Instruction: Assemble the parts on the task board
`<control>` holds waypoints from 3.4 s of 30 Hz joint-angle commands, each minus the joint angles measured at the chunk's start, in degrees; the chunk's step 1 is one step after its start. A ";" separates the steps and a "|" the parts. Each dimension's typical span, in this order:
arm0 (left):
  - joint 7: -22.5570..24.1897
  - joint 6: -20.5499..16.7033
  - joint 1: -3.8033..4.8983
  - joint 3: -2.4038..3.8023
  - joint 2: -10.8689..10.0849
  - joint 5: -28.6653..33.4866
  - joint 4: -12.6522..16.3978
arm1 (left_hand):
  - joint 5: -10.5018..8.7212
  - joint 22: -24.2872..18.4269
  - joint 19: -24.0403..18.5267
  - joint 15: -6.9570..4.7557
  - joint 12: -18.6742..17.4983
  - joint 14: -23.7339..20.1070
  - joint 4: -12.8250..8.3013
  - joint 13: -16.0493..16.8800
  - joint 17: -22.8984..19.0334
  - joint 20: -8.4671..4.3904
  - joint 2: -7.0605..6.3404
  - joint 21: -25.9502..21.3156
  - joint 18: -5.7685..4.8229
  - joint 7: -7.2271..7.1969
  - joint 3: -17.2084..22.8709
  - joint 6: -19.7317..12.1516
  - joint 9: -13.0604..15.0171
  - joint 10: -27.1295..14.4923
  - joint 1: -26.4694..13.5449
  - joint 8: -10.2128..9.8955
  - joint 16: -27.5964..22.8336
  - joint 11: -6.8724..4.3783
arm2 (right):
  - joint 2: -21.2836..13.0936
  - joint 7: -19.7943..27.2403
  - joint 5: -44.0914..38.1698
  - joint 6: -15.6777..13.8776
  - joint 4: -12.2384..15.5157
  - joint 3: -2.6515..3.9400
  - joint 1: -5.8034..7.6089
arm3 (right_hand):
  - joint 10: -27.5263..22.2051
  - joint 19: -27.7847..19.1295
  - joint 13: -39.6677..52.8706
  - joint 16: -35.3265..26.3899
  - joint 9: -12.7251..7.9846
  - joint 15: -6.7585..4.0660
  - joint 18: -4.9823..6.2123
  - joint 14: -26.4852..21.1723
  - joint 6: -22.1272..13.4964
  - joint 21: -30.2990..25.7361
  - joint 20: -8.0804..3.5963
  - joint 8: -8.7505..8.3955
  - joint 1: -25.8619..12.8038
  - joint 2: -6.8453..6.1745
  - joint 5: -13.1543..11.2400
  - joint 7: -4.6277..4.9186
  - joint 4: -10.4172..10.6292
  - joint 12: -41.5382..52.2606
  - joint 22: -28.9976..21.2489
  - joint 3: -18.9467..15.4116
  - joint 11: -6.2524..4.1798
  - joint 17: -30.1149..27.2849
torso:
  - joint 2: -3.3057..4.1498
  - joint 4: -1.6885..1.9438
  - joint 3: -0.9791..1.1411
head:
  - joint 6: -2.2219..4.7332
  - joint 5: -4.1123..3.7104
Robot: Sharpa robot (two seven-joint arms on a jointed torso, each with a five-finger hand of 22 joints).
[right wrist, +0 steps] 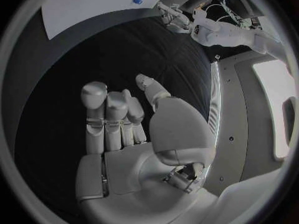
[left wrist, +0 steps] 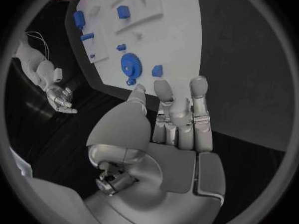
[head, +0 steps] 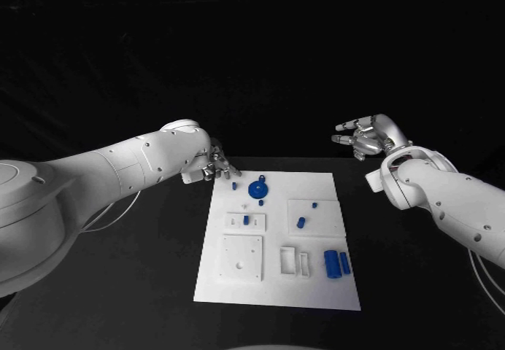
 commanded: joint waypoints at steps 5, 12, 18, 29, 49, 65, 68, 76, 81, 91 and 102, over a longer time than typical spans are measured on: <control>0.01 4.17 -0.14 -0.27 0.42 -0.23 -0.21 | 1.31 1.09 -0.62 0.33 0.29 0.19 -0.46 -0.17 -0.19 0.10 0.67 0.17 -0.13 0.18 -0.21 0.03 0.05 -0.08 0.03 -0.14 0.01 -0.02 | 0.10 0.14 -0.15 0.43 0.08 0.05 0.04 | 0.06 3.14 3.41 -0.01 0.09 -0.15 0.94 0.33 -0.25 0.12 -0.11 -0.05 -0.16 0.02 0.21 0.08 0.19 0.13 2.88 -0.20 -0.12 0.12 | 0.01 0.19 0.01 | -0.14 -0.19; 0.29 5.16 -0.35 -0.90 0.55 0.13 -0.54 | 3.02 1.07 -0.81 0.43 0.49 0.10 -2.05 -0.41 -0.29 0.31 2.07 0.33 0.07 0.21 -1.20 -0.01 -0.12 -0.15 0.30 -0.21 0.18 0.03 | 0.19 0.13 -0.15 0.44 0.03 0.06 0.05 | 0.06 3.14 3.41 -0.01 0.09 -0.15 0.94 0.33 -0.25 0.12 -0.11 -0.05 -0.16 0.02 0.21 0.08 0.19 0.13 2.88 -0.20 -0.12 0.12 | 0.04 0.14 -0.05 | -0.15 -0.35; 0.64 5.00 -0.48 -1.09 0.71 0.54 -0.76 | 3.23 1.10 -0.81 0.41 0.59 0.10 -2.67 -0.45 -0.39 0.24 2.99 0.40 0.02 0.17 -1.40 -0.07 -0.19 -0.23 0.61 -0.16 0.18 0.02 | 0.32 0.13 -0.15 0.47 -0.03 0.06 0.05 | 0.06 3.14 3.41 -0.01 0.09 -0.15 0.94 0.33 -0.25 0.12 -0.11 -0.05 -0.16 0.02 0.21 0.08 0.19 0.13 2.88 -0.20 -0.12 0.12 | 0.05 0.19 -0.02 | -0.17 -0.74; 1.39 4.17 -0.55 -1.16 0.96 2.25 -0.85 | 3.19 1.07 -0.81 0.41 0.66 0.08 -3.04 -0.47 -0.40 0.25 3.60 0.38 0.03 0.23 -1.45 -0.30 -0.39 -0.26 0.94 -0.26 0.20 0.04 | 0.63 0.12 -0.16 0.52 -0.13 0.06 0.05 | 0.07 3.14 3.43 0.08 0.08 -0.16 0.94 0.35 -0.24 0.24 -0.11 -0.06 -0.17 0.00 0.35 0.08 0.23 0.17 2.90 -0.16 -0.13 0.18 | 0.10 0.27 0.05 | -0.23 -0.63; 1.92 3.74 -0.56 -1.17 1.24 2.97 -1.05 | 3.28 1.07 -0.81 0.42 0.74 0.12 -3.63 -0.49 -0.34 0.28 4.18 0.38 0.06 0.25 -1.37 -0.43 -0.74 -0.23 1.70 -0.29 0.29 0.04 | 1.00 0.03 -0.16 0.72 -0.33 0.06 0.05 | 0.13 3.15 3.47 0.12 0.09 -0.17 0.94 0.35 -0.19 0.43 -0.12 -0.05 -0.20 0.01 0.32 0.07 0.24 0.26 2.95 -0.14 -0.14 0.20 | 0.15 0.31 -0.01 | -0.21 -0.51; 1.68 3.59 -0.88 -1.17 1.87 3.48 -2.06 | 3.81 1.06 -0.90 0.42 0.76 0.02 -5.42 -0.51 -0.50 0.29 6.24 0.30 0.04 0.25 -0.40 -0.86 -1.31 -0.35 4.28 -0.32 0.22 0.06 | 1.01 -0.01 -0.23 0.79 -0.22 0.06 0.05 | 0.13 3.15 3.47 0.12 0.09 -0.17 0.94 0.35 -0.19 0.43 -0.12 -0.05 -0.20 0.01 0.32 0.07 0.24 0.26 2.95 -0.14 -0.14 0.20 | 0.21 0.35 -0.02 | -0.26 -0.87; 1.62 3.44 -0.90 -1.17 1.90 3.60 -2.25 | 3.85 1.07 -0.90 0.42 0.76 0.01 -5.47 -0.51 -0.50 0.29 6.31 0.30 0.04 0.25 -0.39 -0.88 -1.33 -0.35 4.35 -0.32 0.22 0.05 | 1.04 -0.01 -0.26 0.81 -0.25 0.06 0.05 | 0.13 3.15 3.47 0.12 0.09 -0.17 0.94 0.35 -0.19 0.43 -0.12 -0.05 -0.20 0.01 0.32 0.07 0.24 0.26 2.95 -0.14 -0.14 0.20 | 0.21 0.35 0.00 | -0.25 -0.86; 1.50 3.57 -0.93 -1.17 2.12 4.53 -2.93 | 7.33 1.08 -0.86 0.38 0.81 0.15 -6.32 -0.51 -0.25 0.28 6.58 0.34 0.06 0.09 -0.20 -0.78 -1.40 -0.27 5.13 -0.22 0.45 -0.05 | 1.12 -0.03 -0.30 0.94 -0.31 0.06 0.05 | 0.14 3.14 3.48 0.14 0.09 -0.17 0.94 0.34 -0.19 0.45 -0.12 -0.06 -0.27 0.02 0.39 0.07 0.32 0.27 2.93 -0.15 -0.13 0.20 | 0.19 0.40 0.00 | -0.38 -0.91; 1.58 3.98 -0.97 -1.17 2.36 5.51 -3.38 | 10.28 1.09 -0.94 0.35 0.83 0.17 -8.14 -0.53 -0.20 0.35 7.44 0.37 0.09 -0.13 1.08 -0.47 -1.29 -0.17 7.10 -0.10 0.53 -0.12 | 1.17 -0.04 -0.30 1.00 -0.34 0.06 0.05 | 0.14 3.14 3.48 0.14 0.09 -0.17 0.94 0.34 -0.19 0.45 -0.12 -0.06 -0.27 0.02 0.39 0.07 0.32 0.27 2.93 -0.15 -0.13 0.20 | 0.21 0.35 0.03 | -0.50 -0.83; 2.52 2.41 -1.02 -1.17 2.26 7.89 -3.45 | 4.82 1.11 -1.51 0.60 0.46 -0.61 -14.48 -1.11 -2.02 0.92 3.09 0.17 0.71 -0.02 24.77 -0.04 5.54 -0.72 4.53 0.94 -0.06 -0.16 | 1.21 -0.14 -0.31 1.27 -0.51 0.06 0.05 | 0.14 3.15 3.47 0.17 0.09 -0.17 0.96 0.35 -0.20 0.41 -0.13 -0.05 -0.52 0.08 0.55 0.05 0.59 0.24 2.90 -0.26 -0.14 0.21 | 0.17 0.50 -0.02 | -0.52 -0.90; 1.35 -3.37 -0.98 -1.13 -0.47 10.48 1.48 | 14.82 1.10 -1.19 0.32 0.10 0.46 -15.72 -1.51 -0.91 0.95 0.34 0.57 0.96 -1.01 27.11 2.52 10.54 0.42 2.65 1.84 0.76 -0.89 | 0.96 -0.18 -0.31 1.54 -0.65 0.06 0.04 | 0.18 3.16 3.49 0.15 0.10 -0.17 0.94 0.35 -0.12 0.48 -0.12 -0.04 -0.55 0.08 0.64 0.03 0.72 0.30 2.91 -0.33 -0.16 0.19 | 0.02 0.76 -0.02 | -0.44 -0.78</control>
